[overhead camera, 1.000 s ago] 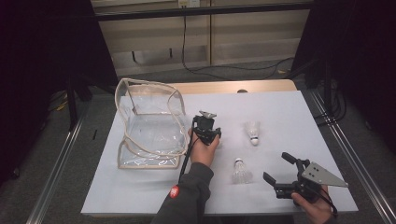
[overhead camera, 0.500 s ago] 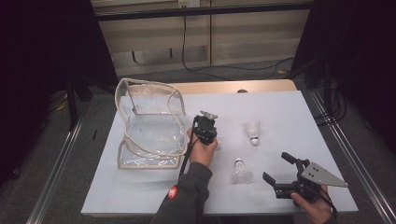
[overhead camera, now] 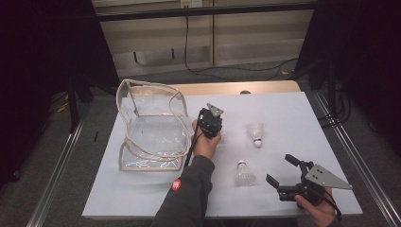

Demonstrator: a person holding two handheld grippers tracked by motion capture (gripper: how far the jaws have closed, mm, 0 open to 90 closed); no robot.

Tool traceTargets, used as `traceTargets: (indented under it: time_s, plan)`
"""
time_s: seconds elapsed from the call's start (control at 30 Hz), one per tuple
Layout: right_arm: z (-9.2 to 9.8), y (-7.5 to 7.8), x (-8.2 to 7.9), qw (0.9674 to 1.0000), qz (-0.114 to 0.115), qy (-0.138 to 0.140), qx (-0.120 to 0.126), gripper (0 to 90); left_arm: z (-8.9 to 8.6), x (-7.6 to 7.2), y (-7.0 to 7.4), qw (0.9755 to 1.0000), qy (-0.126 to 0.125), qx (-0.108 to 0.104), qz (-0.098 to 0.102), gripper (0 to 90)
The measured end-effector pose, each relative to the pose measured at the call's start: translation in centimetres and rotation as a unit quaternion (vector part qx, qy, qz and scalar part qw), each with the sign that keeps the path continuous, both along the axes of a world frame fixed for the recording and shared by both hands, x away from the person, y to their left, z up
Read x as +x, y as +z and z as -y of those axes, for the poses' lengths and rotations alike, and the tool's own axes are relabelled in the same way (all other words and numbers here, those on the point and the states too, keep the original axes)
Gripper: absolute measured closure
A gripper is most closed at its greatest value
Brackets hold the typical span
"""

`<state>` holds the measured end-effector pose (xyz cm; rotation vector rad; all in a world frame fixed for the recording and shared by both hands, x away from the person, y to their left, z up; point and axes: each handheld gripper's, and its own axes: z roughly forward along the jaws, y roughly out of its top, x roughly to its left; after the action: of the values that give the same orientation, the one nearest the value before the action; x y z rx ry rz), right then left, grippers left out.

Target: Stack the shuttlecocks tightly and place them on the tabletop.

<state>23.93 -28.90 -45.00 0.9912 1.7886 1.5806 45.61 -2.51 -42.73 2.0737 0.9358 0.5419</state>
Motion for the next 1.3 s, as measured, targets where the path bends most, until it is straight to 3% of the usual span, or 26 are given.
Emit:
traceTargets:
  time_s: [0.07,0.23,0.33,0.5,0.8,1.03,1.3]
  plan:
    - [0.1,0.0,0.0,1.0,0.001,-0.001,-0.001,1.8,0.3,-0.1,-0.6,0.9999,-0.004,-0.002,-0.015,85.2]
    - [0.3,-0.1,0.0,1.0,-0.001,-0.002,0.001,1.8,0.4,-0.8,-0.6,0.9997,-0.006,-0.01,-0.02,80.6]
    - [0.3,0.0,-0.1,1.0,-0.001,-0.003,0.002,1.8,0.3,-1.3,-0.2,0.9997,-0.013,0.006,-0.021,76.6]
    - [0.1,0.0,-0.1,1.0,0.001,0.001,-0.002,1.8,0.4,-1.9,0.1,0.9995,-0.02,0.009,-0.023,74.5]
    - [0.1,0.0,-0.1,1.0,0.0,0.0,-0.002,1.8,0.0,-2.3,0.1,0.9995,-0.008,0.014,-0.026,74.4]
    - [0.1,0.0,-0.1,1.0,0.001,0.001,-0.001,1.8,-0.1,-1.8,0.2,0.9997,0.013,0.0,-0.023,75.7]
    - [0.1,0.0,-0.1,1.0,0.0,0.001,-0.001,1.8,-0.1,-1.6,0.2,0.9995,0.02,-0.007,-0.025,76.7]
